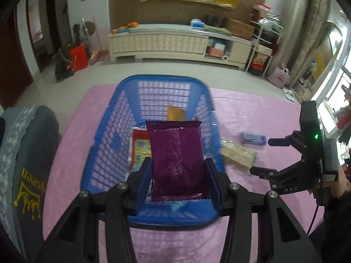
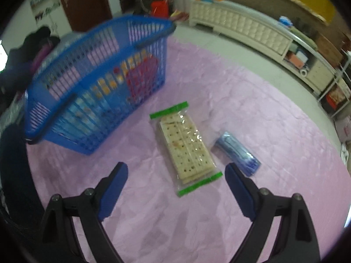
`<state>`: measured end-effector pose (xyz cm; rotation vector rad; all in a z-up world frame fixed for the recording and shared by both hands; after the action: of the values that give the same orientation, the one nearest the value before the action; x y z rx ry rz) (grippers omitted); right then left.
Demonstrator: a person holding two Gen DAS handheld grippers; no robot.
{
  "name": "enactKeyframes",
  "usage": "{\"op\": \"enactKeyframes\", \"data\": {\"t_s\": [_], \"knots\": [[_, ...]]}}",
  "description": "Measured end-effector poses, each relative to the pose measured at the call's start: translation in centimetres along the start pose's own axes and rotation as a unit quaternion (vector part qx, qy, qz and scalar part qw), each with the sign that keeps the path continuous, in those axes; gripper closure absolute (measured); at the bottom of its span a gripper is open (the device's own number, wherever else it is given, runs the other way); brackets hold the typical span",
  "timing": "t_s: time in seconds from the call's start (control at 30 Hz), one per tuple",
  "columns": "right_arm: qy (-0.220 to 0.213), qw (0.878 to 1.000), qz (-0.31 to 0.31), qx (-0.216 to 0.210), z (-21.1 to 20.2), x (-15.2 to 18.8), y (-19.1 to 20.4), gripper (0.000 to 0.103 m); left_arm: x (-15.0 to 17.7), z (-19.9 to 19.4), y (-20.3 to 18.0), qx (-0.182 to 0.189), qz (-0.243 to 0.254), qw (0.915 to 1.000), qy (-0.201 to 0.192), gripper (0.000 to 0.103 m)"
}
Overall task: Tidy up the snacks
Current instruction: 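Lower the purple pouch into the basket with the left tool while the right tool grasps the cracker pack, then carry the cracker pack into the basket and open the right tool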
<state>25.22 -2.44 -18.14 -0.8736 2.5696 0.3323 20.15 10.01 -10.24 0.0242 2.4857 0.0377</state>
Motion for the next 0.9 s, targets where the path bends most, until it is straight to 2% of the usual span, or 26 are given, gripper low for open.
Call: {"op": "enactKeyframes", "data": {"t_s": [0.1, 0.23, 0.37, 0.43, 0.63, 0.67, 0.7, 0.73, 0.8, 0.9], "knots": [[0.025, 0.999, 0.007, -0.026, 2.6, -0.1, 0.2, 0.011, 0.2, 1.5, 1.3, 0.000, -0.015, 0.9997, 0.021, 0.058], [0.050, 0.999, -0.005, -0.004, 6.3, -0.4, -0.4, 0.011, 0.3, 3.0, 2.4, -0.008, -0.014, 0.9991, 0.039, 0.058], [0.052, 0.998, -0.029, 0.016, 8.0, -0.5, -0.6, 0.011, 0.2, 4.3, 2.9, -0.004, -0.016, 0.9985, 0.052, 0.058], [0.061, 0.998, -0.028, 0.009, 8.7, -0.3, -0.6, 0.010, 0.0, 5.2, 3.5, 0.002, -0.015, 0.9980, 0.061, 0.058], [0.049, 0.998, -0.039, -0.003, 9.0, -1.1, -0.7, 0.011, 0.1, 7.6, 4.0, 0.017, -0.019, 0.9956, 0.090, 0.058], [0.047, 0.998, -0.043, -0.003, 8.9, -1.3, -0.8, 0.013, 0.1, 7.6, 3.9, 0.021, -0.017, 0.9955, 0.091, 0.058], [0.030, 0.999, -0.042, 0.011, 8.8, -1.5, -1.0, 0.020, 0.2, 7.7, 3.7, 0.024, -0.015, 0.9952, 0.093, 0.058], [0.025, 0.999, -0.043, 0.010, 8.6, -1.4, -1.0, 0.029, 0.3, 8.0, 3.6, 0.024, -0.012, 0.9947, 0.099, 0.058], [0.021, 0.999, -0.041, 0.011, 8.6, -2.3, -1.2, 0.041, 0.4, 8.4, 3.5, 0.023, -0.007, 0.9941, 0.106, 0.058], [0.026, 0.999, -0.029, 0.012, 8.4, -1.8, -1.1, 0.041, 0.6, 8.7, 3.3, 0.019, -0.001, 0.9935, 0.112, 0.058]]}}
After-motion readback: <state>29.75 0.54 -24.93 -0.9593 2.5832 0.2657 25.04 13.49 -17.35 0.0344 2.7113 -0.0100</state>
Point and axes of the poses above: each gripper's, at about its wrist camera, not at the fingertips, and z roughly the way its jaws point, y to its left, x to its underside, the point moved 9 cm from there along z, roughly the way its jaws point, and after that the axes turned 11 degrees about z, right-handed, at the moved point
